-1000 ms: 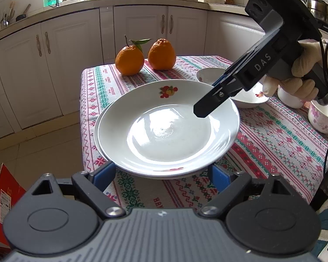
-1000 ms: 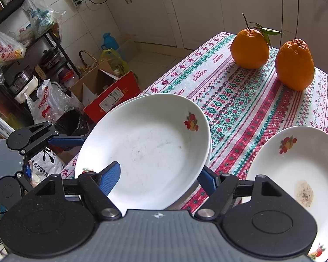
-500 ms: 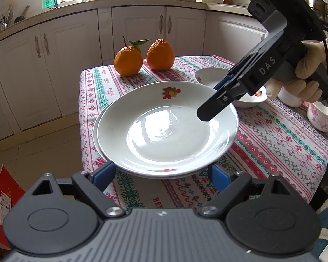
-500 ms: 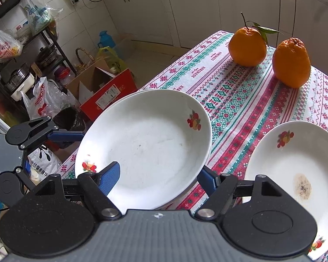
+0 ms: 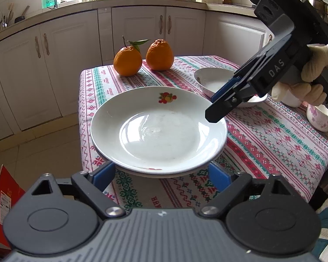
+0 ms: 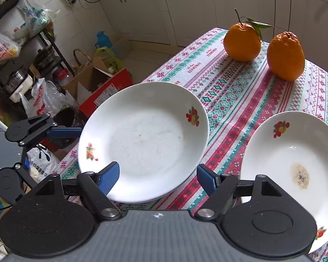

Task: Organize plates and bowls
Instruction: 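Open both tools and withdraw them from the stacked plates, then reach the left tool to a stained white plate rim while the right tool approaches its opposite rim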

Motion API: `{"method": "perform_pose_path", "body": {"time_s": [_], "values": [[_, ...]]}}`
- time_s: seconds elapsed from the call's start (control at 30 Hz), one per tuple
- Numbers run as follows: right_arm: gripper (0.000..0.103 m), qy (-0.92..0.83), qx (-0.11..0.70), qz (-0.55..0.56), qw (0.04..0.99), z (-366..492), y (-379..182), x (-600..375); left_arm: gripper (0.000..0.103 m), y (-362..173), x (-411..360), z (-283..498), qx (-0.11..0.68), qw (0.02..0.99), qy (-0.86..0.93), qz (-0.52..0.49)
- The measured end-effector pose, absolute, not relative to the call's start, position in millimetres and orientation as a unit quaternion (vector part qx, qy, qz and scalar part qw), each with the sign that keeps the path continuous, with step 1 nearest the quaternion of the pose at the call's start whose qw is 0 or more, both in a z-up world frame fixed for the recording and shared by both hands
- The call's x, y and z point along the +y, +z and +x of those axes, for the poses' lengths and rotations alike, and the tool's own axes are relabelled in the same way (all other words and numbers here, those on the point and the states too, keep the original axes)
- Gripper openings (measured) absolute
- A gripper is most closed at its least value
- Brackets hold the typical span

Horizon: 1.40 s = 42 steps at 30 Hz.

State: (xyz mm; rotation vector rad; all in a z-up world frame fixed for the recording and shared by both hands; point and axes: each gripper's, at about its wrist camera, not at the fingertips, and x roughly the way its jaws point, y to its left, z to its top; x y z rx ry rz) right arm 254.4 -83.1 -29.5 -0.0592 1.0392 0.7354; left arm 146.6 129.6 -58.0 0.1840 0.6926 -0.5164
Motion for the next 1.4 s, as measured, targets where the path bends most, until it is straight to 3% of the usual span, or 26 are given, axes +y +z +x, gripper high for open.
{"method": "perform_pose_path", "body": {"time_s": [0.27, 0.5, 0.97, 1.4], "values": [[0.098, 0.319, 0.458, -0.031, 0.829, 226, -24, -95, 0.093, -51, 129, 135, 0.329, 0.907, -0.249, 0.08], [0.102, 0.256, 0.41, -0.073, 0.873, 186, -20, -110, 0.098, -36, 120, 122, 0.313, 0.913, -0.25, 0.075], [0.103, 0.11, 0.401, -0.079, 0.906, 153, -52, -157, 0.102, -14, 88, 122, 0.297, 0.915, -0.265, 0.06], [0.103, 0.091, 0.417, -0.043, 0.903, 168, -85, -182, 0.102, -16, 50, 148, 0.311, 0.905, -0.272, 0.1]]}}
